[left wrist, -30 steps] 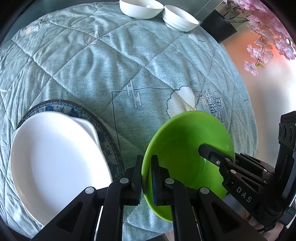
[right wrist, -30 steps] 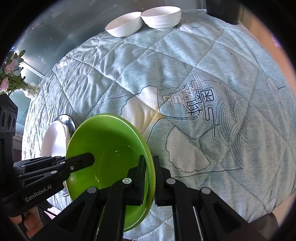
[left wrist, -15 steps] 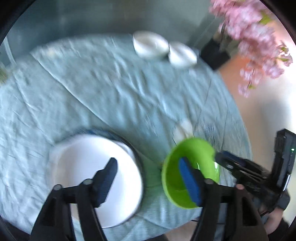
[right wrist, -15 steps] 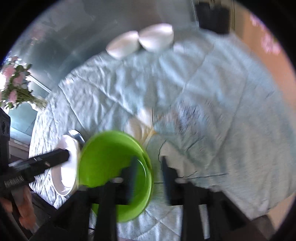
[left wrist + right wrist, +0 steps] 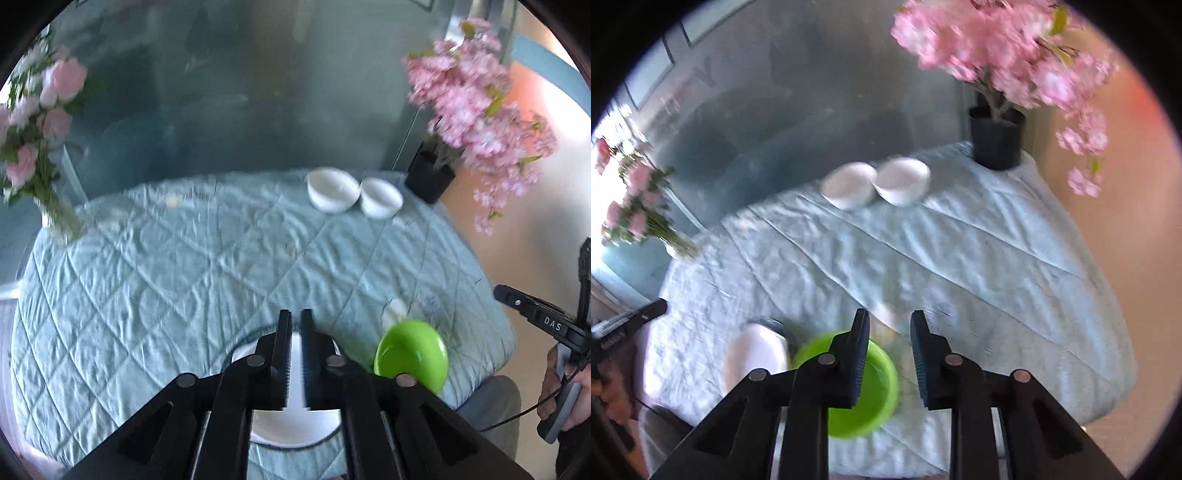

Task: Organize plates and bowls
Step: 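Reach the right gripper to the two small white bowls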

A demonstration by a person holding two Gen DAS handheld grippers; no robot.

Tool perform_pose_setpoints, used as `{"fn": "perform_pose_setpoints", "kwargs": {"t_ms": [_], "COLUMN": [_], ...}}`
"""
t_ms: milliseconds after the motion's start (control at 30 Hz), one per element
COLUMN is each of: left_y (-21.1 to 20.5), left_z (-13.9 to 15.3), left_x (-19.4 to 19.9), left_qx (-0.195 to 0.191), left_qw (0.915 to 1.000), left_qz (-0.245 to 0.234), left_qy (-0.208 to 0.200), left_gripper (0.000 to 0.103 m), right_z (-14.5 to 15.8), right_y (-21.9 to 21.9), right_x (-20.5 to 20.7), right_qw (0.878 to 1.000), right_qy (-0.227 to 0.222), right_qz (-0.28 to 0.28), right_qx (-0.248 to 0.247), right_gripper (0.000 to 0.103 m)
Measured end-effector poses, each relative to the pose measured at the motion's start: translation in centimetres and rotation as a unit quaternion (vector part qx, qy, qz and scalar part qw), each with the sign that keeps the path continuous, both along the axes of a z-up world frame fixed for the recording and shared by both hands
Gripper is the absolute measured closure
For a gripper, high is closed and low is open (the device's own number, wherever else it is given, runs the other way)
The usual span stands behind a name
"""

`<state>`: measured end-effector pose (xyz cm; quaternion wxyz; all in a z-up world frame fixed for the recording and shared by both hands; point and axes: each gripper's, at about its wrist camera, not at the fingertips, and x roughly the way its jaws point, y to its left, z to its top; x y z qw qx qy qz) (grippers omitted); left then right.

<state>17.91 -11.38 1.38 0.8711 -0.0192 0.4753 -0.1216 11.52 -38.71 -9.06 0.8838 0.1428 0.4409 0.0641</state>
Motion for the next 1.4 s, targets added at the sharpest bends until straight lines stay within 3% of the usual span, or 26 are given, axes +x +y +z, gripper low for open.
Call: {"fn": "perform_pose_setpoints", "kwargs": {"t_ms": [33,67,167,300,433,600,700,800,1000,1233,1400], "left_y": [0.0,0.2,0.4,-0.5,-1.2,-2.1,-2.6,-3.6,-5.7,-8.1,-9.1], "left_z": [0.3,0.7,1.8,2.6,2.3,0.3,-1.6,-4.0,-9.1,-15.3,-18.4], "left_x": [0.4,1.1,3.0,7.7,15.0,24.3,28.8,32.5,38.5,42.7,44.5], "left_qx": [0.003,0.006,-0.020,-0.026,-0.028,-0.030,-0.042,-0.043,-0.005,0.036,0.036], "left_qw": [1.0000,0.9998,0.9996,0.9996,0.9980,0.9947,0.9919,0.9899,0.9876,0.9823,0.9800], "left_qz": [0.005,0.018,0.015,-0.011,-0.036,-0.037,-0.025,-0.031,-0.041,-0.069,-0.074], "left_qy": [0.003,0.004,-0.011,0.008,0.043,0.091,0.117,0.132,0.151,0.171,0.181], "left_gripper": [0.042,0.008,0.008,0.008,0.008,0.008,0.008,0.008,0.008,0.008,0.009], "right_z": [0.3,0.5,0.7,0.1,-0.9,-0.2,-0.6,-2.6,-7.3,-12.4,-13.5], "right_y": [0.4,0.9,2.0,2.7,2.6,2.7,2.9,2.9,4.1,3.5,3.8], "right_x": [0.4,0.8,2.3,5.6,9.7,15.9,19.0,21.4,25.9,29.1,29.1], "right_qw": [1.000,1.000,0.999,0.996,0.990,0.991,0.988,0.982,0.975,0.956,0.954], "right_qy": [-0.003,-0.006,-0.011,0.013,0.048,0.065,0.085,0.111,0.139,0.175,0.167], "right_qz": [0.010,0.020,0.037,0.032,0.032,0.046,0.048,0.010,-0.059,-0.152,-0.177], "right_qx": [0.009,0.016,0.033,0.085,0.131,0.109,0.117,0.153,0.163,0.182,0.176], "right_gripper": [0.030,0.001,0.000,0.000,0.000,0.000,0.000,0.000,0.000,0.000,0.002]}}
